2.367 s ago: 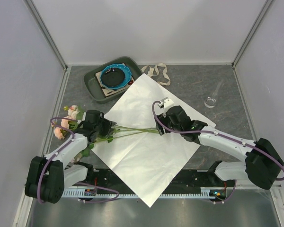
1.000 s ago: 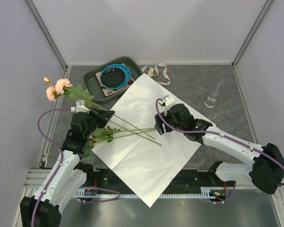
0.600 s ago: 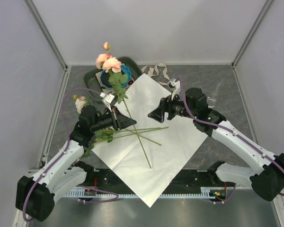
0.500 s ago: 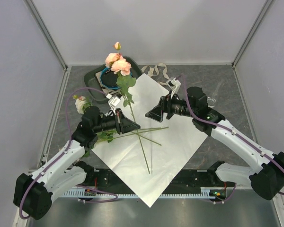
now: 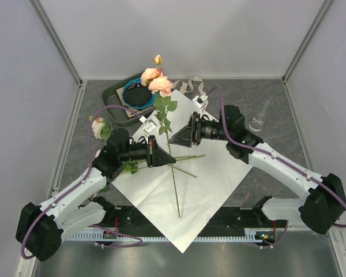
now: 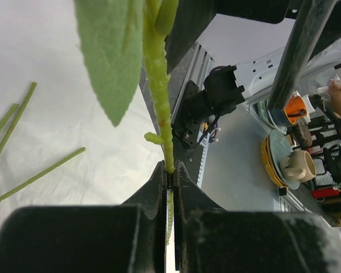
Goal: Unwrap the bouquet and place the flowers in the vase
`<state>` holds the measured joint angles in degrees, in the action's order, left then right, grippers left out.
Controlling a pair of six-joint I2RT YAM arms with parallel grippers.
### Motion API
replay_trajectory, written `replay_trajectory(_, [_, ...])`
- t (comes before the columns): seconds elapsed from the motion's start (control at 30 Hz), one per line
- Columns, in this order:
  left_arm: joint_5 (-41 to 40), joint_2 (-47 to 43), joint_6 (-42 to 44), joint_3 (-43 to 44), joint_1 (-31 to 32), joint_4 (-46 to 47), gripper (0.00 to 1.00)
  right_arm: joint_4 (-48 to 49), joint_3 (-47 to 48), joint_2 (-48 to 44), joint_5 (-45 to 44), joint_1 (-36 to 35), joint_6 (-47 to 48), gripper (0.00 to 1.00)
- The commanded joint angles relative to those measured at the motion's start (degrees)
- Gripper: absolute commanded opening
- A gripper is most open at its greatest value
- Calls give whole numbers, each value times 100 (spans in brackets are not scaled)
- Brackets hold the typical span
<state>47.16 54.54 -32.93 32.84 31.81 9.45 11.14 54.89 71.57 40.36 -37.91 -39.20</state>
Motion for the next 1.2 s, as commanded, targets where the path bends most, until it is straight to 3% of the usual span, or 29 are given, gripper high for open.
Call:
replay_trajectory(0.0, [241,12,305,258,79,171,2,-58,161,67,-193,-137,307,51])
replay_trajectory(0.33, [294,74,322,267,211,188,2,-112,241,366,-300,-322,404,44])
replay_trajectory(0.4, [294,65,313,275,229,197,2,-103,250,401,-370,-322,378,33])
replay_trajectory(0.43, [303,48,313,276,229,189,2,-112,259,410,-406,-322,378,13])
replay_trajectory(0.47, [303,30,296,276,229,171,2,-155,285,384,-537,-313,404,0])
replay_trajectory(0.5, [172,13,313,319,229,127,2,-190,320,332,-651,-313,439,0])
replay_trajectory(0.53, [49,-49,409,363,229,-178,17,-234,329,262,-852,-313,570,0])
replay_trajectory(0.6, [-353,-171,532,460,229,-504,37,-794,678,24,-1633,-235,895,0])
replay_trajectory(0.63, [-495,-259,603,469,229,-749,53,-1102,924,-37,-1967,-182,1366,0])
replay_trajectory(0.67, [-636,-486,629,478,229,-839,59,-1940,1196,-55,-2318,-121,1589,0])
replay_trajectory(0.7, [-838,-602,656,486,229,-909,64,-2305,1826,-47,-3183,19,1835,0])
replay_trajectory(0.77, [-962,-943,726,513,229,-1138,71,-3121,2453,-29,-4092,204,2378,0])
replay_trajectory(0.9, [-1130,-1349,761,531,229,-1226,72,-3504,3893,41,-6945,547,3409,0])
replay_trajectory(1.17, [-1227,-1517,621,328,229,-1139,71,-3197,5917,962,-8008,1417,4587,0])
